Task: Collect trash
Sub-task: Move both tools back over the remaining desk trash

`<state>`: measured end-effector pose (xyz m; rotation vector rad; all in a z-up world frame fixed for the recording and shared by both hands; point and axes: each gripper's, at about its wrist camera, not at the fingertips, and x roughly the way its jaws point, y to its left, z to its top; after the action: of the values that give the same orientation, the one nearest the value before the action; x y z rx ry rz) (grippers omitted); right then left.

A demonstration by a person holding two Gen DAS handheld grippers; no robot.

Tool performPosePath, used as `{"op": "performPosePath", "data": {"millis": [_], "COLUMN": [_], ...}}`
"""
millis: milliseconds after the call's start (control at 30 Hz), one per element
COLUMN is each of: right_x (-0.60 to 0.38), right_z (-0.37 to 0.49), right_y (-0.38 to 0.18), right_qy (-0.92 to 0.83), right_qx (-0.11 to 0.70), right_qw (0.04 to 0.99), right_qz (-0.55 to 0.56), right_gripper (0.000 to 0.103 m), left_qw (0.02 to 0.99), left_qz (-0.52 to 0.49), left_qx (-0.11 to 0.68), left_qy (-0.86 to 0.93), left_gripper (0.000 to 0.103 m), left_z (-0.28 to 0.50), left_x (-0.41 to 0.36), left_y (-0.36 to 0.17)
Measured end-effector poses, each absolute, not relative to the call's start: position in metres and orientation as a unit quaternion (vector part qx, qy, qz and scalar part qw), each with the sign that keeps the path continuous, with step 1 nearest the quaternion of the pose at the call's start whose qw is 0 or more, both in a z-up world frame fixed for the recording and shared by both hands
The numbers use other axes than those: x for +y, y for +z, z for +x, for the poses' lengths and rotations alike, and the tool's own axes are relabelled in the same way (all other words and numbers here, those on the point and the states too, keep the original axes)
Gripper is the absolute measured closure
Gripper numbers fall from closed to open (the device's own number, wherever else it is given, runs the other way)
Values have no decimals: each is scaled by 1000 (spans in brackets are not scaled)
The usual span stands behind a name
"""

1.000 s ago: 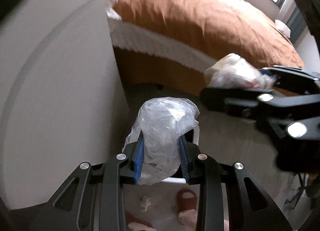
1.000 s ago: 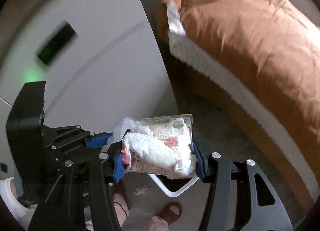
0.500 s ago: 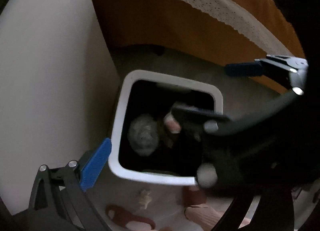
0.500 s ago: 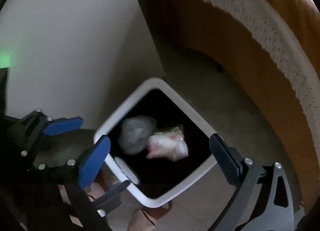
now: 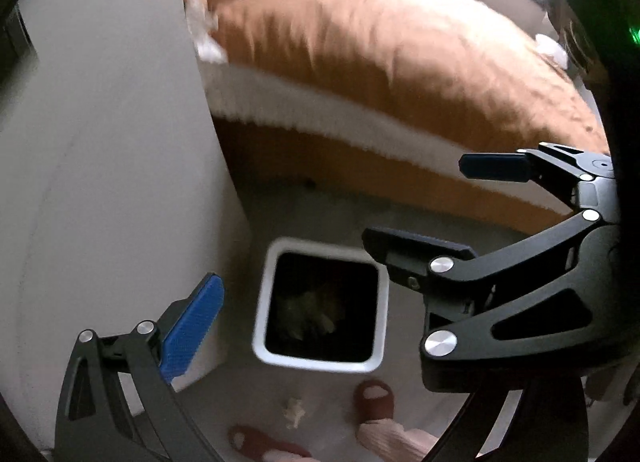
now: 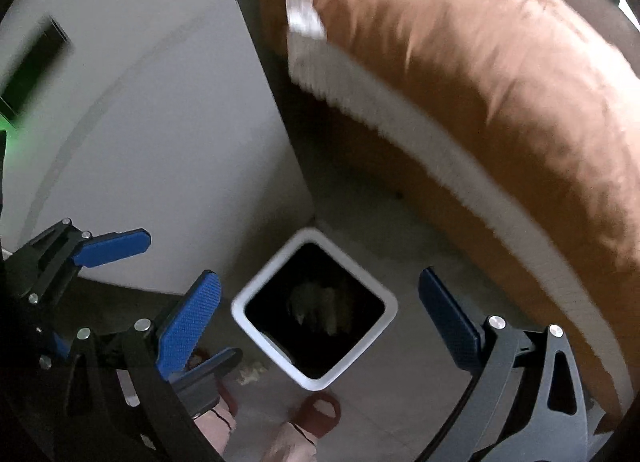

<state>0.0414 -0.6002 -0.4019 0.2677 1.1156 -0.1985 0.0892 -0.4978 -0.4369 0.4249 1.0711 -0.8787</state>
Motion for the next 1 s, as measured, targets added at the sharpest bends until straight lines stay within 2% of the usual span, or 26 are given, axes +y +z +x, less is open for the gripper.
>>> {"op": "performPosePath", "data": {"millis": [200,400,733,1000], "right_x": [-581,-534,-444,-342], "right_z": [36,43,90,140], "right_y": [-295,-203,-124,-110], "right_qy": [-115,-91,-5,103], "right_qx": [471,406,331,318], "right_qw": [865,904,942,942], "right_qz": [126,98,51,13], "right_gripper": [4,4,4,4], "left_qw": [779,816,880,924], "left_qz": [178,120,94,69], "left_qx": [443,416,357,336], "left_qy": [-407,-384,-300,-171], "left_gripper": [5,5,5,5], "left_z": [80,90,121,158], "left_x": [-477,-417,-300,-168], "left_y": [-336,-248,-166,-140]}}
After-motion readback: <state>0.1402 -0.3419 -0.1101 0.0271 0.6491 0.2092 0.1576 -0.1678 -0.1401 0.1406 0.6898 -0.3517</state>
